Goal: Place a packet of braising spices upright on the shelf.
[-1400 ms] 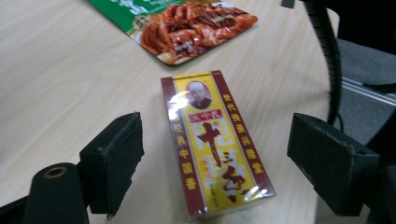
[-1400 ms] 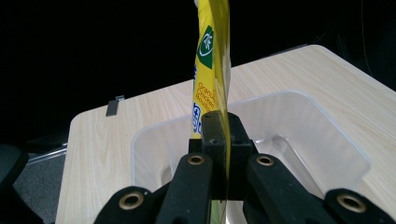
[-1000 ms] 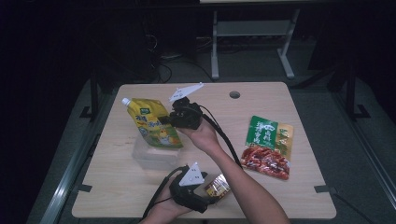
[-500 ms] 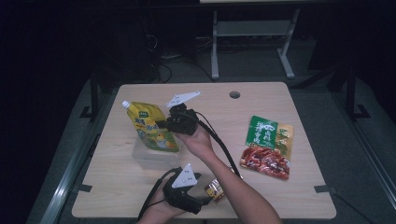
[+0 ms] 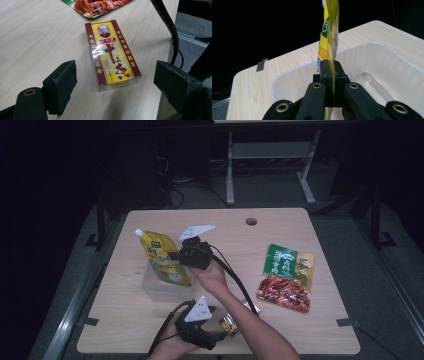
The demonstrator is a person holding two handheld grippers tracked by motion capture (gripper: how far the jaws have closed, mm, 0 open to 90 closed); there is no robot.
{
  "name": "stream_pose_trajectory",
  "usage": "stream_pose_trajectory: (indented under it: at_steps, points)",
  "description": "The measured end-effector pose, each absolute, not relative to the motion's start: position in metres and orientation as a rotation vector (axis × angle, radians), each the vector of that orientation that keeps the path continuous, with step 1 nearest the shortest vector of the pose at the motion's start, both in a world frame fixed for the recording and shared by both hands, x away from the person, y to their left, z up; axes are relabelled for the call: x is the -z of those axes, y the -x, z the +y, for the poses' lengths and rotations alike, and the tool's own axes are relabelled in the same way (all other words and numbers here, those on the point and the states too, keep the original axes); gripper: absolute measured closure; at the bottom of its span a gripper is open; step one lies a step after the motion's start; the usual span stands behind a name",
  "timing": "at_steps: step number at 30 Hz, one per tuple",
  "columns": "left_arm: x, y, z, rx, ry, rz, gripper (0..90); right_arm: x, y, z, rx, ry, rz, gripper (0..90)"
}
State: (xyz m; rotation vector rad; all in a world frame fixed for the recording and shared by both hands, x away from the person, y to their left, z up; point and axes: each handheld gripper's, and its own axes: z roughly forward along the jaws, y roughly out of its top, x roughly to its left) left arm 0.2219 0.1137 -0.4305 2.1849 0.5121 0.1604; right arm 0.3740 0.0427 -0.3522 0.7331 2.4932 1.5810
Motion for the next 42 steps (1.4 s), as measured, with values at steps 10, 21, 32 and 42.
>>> stream_pose_trajectory:
  at_steps: [10,21,32,42]
  points:
    - [0.429,-0.222,0.113,-0.158,-2.179,0.510,18.0,0.353,-0.375,0.049,-1.565,-0.759,2.478,89.7]
    - [0.429,-0.219,0.113,-0.155,-2.165,0.509,18.0,0.355,-0.375,0.043,-1.656,-0.836,2.432,89.7]
    - [0.429,-0.220,0.112,-0.154,-2.169,0.505,18.1,0.372,-0.377,0.035,-1.616,-0.792,2.458,89.6]
    - [0.429,-0.220,0.111,-0.162,-2.173,0.495,18.2,0.383,-0.379,0.023,-1.602,-0.671,2.524,89.5]
